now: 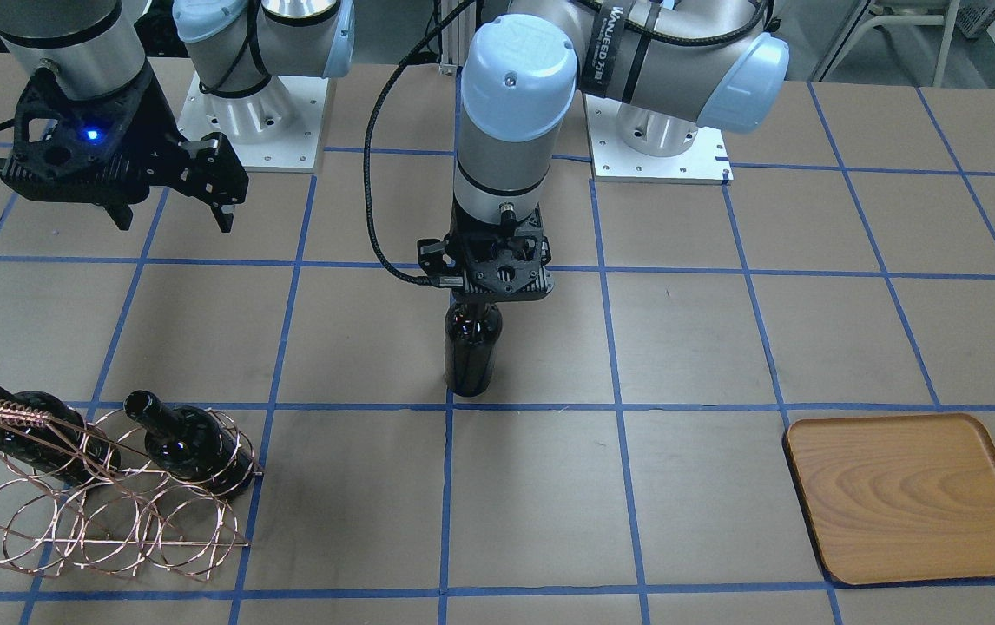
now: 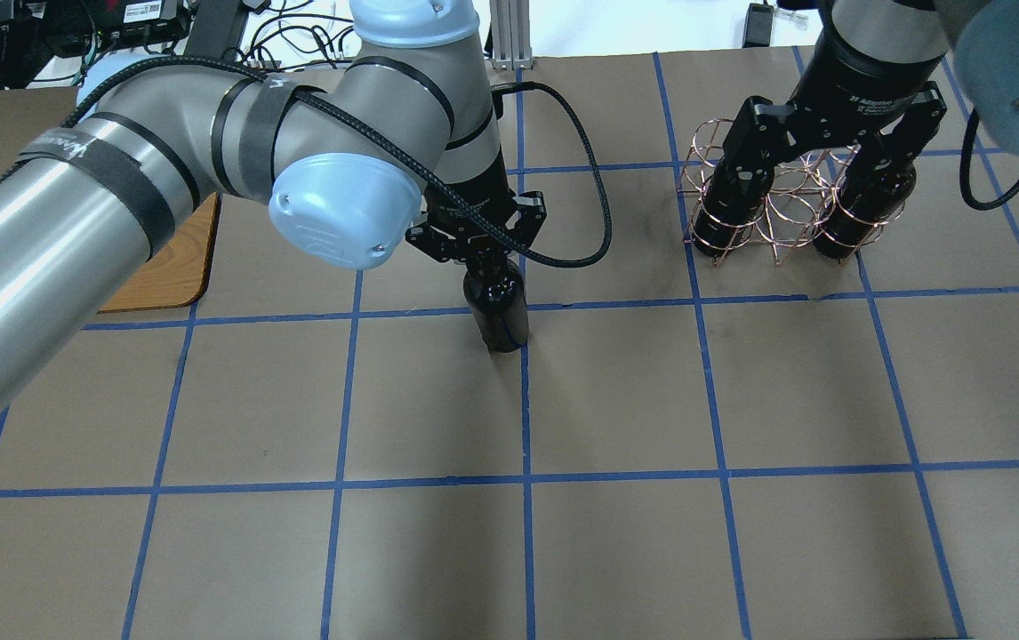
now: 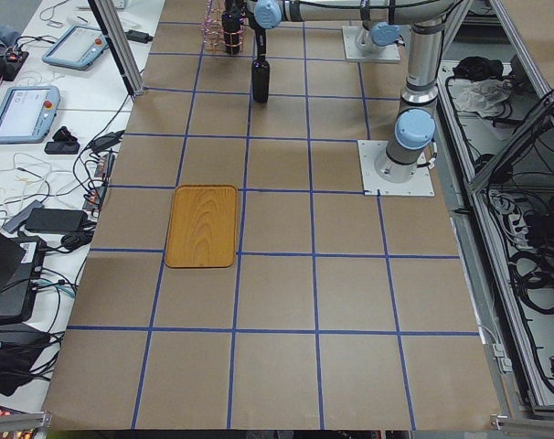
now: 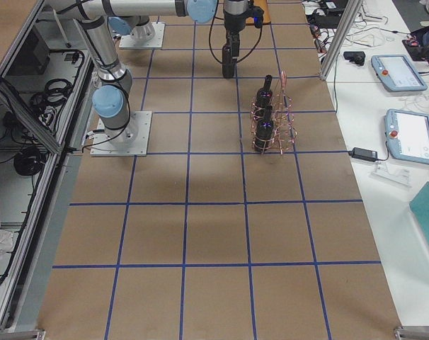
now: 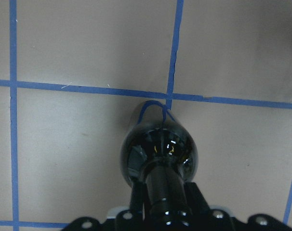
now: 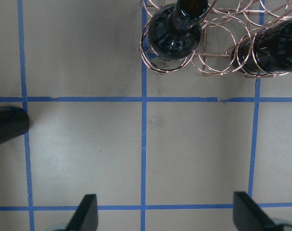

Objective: Take wine from basket and place on tray
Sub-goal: 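Lift the bottle and carry it to the wooden tray with the left gripper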

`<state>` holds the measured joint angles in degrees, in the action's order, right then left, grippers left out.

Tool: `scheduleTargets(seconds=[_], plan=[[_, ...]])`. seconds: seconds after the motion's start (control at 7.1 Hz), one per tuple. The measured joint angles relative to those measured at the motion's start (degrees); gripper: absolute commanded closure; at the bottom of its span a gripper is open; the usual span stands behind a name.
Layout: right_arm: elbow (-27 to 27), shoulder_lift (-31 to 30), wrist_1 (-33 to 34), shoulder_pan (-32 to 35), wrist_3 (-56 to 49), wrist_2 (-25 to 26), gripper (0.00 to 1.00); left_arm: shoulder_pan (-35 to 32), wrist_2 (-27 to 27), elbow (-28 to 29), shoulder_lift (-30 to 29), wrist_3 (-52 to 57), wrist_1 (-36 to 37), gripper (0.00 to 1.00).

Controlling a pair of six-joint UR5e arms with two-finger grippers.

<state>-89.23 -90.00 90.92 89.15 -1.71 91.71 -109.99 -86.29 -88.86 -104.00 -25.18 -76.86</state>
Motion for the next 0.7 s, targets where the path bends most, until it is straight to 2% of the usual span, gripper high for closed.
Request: scheduleTargets(seconds=[0.42,0.7], plan=[[-0.03,0.00,0.01,-0.03,0.03,-0.01,0.00,0.77,-2.41,0.65,1.76,2.61,-1.88,0.86],[-0.05,0.00,0.01,-0.03,0.07,-0.03,0.00,4.18,-3.41,1.37,4.00,5.54,-5.19,0.82]])
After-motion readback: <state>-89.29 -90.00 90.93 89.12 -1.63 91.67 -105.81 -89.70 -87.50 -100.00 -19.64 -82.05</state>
